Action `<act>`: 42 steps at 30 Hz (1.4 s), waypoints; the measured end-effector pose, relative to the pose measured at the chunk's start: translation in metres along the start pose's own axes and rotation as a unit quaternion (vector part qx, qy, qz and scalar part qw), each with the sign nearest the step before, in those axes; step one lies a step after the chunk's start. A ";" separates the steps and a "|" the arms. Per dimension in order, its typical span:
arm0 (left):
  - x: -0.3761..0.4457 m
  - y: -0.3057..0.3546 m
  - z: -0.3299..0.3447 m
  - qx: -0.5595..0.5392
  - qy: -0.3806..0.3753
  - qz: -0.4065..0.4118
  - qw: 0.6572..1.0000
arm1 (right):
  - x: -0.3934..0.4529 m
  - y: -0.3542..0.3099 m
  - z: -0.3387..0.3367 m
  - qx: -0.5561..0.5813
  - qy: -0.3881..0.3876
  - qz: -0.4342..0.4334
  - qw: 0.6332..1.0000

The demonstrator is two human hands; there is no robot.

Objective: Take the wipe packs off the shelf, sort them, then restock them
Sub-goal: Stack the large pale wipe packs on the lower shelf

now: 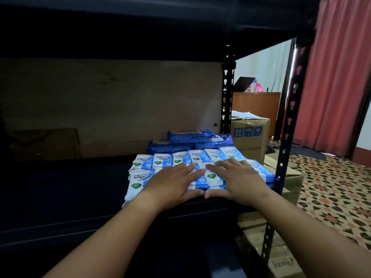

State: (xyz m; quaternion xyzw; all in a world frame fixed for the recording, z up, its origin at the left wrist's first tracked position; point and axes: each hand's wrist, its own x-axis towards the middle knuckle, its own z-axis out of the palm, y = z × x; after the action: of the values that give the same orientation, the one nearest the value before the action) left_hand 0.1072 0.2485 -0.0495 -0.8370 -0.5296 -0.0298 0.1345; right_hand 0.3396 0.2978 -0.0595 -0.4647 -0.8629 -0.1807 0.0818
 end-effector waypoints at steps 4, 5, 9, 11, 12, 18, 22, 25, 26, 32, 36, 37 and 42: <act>-0.008 0.007 -0.004 0.070 0.034 -0.015 0.997 | -0.011 -0.008 -0.008 0.026 0.009 0.013 1.000; -0.014 0.008 -0.004 0.072 0.063 -0.022 0.995 | -0.016 -0.011 -0.010 0.030 0.018 0.017 0.999; -0.056 0.016 -0.002 0.044 0.231 -0.024 0.972 | -0.042 -0.036 -0.012 0.035 0.138 0.013 0.990; -0.081 0.020 -0.002 0.053 0.290 -0.028 0.955 | -0.052 -0.057 -0.012 0.040 0.222 -0.007 0.974; -0.094 0.023 -0.003 0.062 0.309 -0.034 0.948 | -0.055 -0.071 -0.014 0.046 0.250 -0.017 0.967; -0.184 0.035 0.012 0.111 0.294 -0.138 0.939 | -0.073 -0.192 -0.014 0.180 0.283 -0.022 0.942; -0.249 0.033 0.047 0.099 0.218 -0.249 0.938 | -0.088 -0.270 0.001 0.263 0.203 0.005 0.943; -0.295 0.031 0.078 0.084 0.154 -0.320 0.931 | -0.099 -0.313 0.016 0.311 0.131 0.009 0.941; -0.311 0.031 0.089 0.078 0.133 -0.340 0.928 | -0.104 -0.327 0.025 0.331 0.108 0.013 0.938; -0.397 0.027 0.162 0.017 -0.017 -0.428 0.903 | -0.132 -0.388 0.094 0.367 -0.020 0.046 0.929; -0.431 0.016 0.205 -0.038 -0.113 -0.462 0.879 | -0.135 -0.410 0.138 0.376 -0.091 0.097 0.917; -0.436 0.011 0.216 -0.058 -0.123 -0.474 0.870 | -0.135 -0.417 0.151 0.379 -0.108 0.113 0.912; -0.449 -0.017 0.271 -0.160 -0.156 -0.539 0.812 | -0.139 -0.443 0.215 0.419 -0.190 0.219 0.860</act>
State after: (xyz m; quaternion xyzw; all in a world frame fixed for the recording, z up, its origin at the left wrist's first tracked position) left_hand -0.1299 -0.0696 -0.3930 -0.4209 -0.8972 -0.0509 -0.1239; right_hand 0.0537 0.0515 -0.4054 -0.5884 -0.7323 0.3125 0.1410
